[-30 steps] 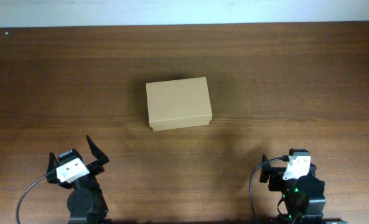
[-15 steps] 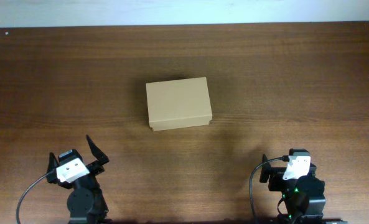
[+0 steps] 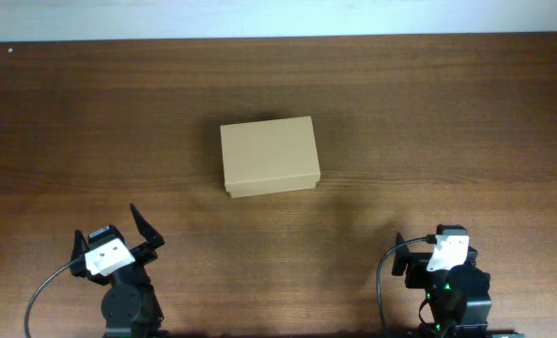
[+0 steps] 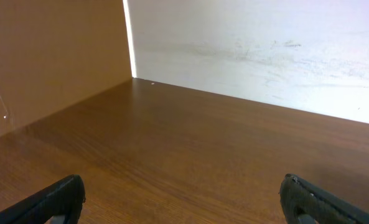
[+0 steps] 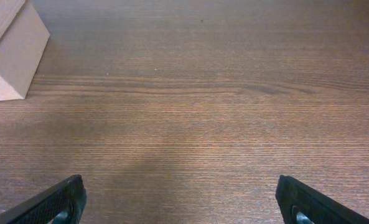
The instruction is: Pack container
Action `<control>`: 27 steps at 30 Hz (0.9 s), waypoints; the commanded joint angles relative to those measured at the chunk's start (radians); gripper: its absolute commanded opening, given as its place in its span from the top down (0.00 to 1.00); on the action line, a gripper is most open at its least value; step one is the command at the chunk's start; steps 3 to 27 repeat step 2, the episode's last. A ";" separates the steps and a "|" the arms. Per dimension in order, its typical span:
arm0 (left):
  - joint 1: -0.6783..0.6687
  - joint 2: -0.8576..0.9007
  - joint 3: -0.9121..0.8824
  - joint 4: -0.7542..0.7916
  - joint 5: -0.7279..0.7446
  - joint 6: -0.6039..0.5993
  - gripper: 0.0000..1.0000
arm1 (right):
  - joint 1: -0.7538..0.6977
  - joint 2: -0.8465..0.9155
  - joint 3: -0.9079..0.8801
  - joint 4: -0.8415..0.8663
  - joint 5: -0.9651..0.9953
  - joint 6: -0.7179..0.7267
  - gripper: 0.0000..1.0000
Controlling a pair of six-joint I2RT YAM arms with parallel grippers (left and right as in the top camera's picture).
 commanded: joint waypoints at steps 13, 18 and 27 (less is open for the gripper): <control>0.004 -0.007 0.000 -0.008 -0.008 0.003 0.00 | -0.007 -0.011 -0.007 0.002 0.005 -0.003 0.01; 0.004 -0.007 0.000 -0.008 -0.008 0.003 0.00 | -0.007 -0.011 -0.007 0.002 0.005 -0.003 0.01; 0.004 -0.007 0.000 -0.008 -0.008 0.003 0.00 | -0.007 -0.011 -0.007 0.002 0.005 -0.003 0.01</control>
